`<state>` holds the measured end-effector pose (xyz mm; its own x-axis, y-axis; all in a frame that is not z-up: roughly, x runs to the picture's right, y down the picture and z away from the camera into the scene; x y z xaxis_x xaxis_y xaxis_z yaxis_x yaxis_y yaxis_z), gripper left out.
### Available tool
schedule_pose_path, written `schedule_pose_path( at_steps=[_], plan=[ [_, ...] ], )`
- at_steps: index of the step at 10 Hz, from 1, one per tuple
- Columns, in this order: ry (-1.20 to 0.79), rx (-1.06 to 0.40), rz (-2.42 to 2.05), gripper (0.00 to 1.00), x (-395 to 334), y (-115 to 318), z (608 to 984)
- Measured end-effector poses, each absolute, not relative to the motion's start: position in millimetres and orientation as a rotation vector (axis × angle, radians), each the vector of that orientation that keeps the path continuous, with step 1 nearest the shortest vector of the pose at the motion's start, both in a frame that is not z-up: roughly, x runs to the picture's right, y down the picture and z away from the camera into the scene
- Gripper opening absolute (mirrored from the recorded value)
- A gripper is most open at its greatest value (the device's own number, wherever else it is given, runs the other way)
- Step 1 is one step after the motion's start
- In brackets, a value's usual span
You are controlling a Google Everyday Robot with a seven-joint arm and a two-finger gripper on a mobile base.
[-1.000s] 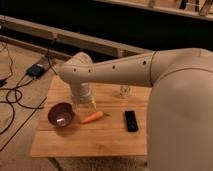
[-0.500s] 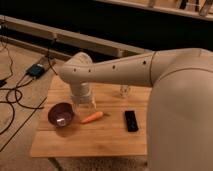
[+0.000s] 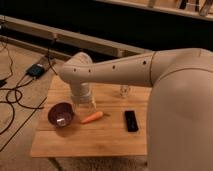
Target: Knock the bottle over
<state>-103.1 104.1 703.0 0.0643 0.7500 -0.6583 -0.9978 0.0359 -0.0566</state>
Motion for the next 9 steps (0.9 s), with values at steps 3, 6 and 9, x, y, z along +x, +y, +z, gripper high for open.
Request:
schedule_pose_path(
  at_steps=[3,6,9],
  plan=[
    [0.527,-0.594,1.443,0.65,-103,103,704],
    [0.5,-0.622,1.433,0.65,-98,90,733],
    [0.478,-0.627,1.445,0.65,-72,69,775]
  ],
)
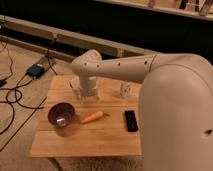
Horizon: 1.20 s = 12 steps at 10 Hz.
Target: Knock the bottle over
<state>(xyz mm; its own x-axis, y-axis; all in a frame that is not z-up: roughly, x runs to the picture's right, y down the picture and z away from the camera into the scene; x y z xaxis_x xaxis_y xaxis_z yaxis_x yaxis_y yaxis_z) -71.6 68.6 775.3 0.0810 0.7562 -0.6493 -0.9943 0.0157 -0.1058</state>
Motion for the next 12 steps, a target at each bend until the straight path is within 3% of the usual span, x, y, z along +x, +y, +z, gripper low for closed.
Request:
schedule_pose_path(
  at_steps=[6,12],
  plan=[
    [0.424,-0.635,1.505,0.65,-7,15,847],
    [0.461,-0.591,1.535,0.65,61,-23,841]
  ],
)
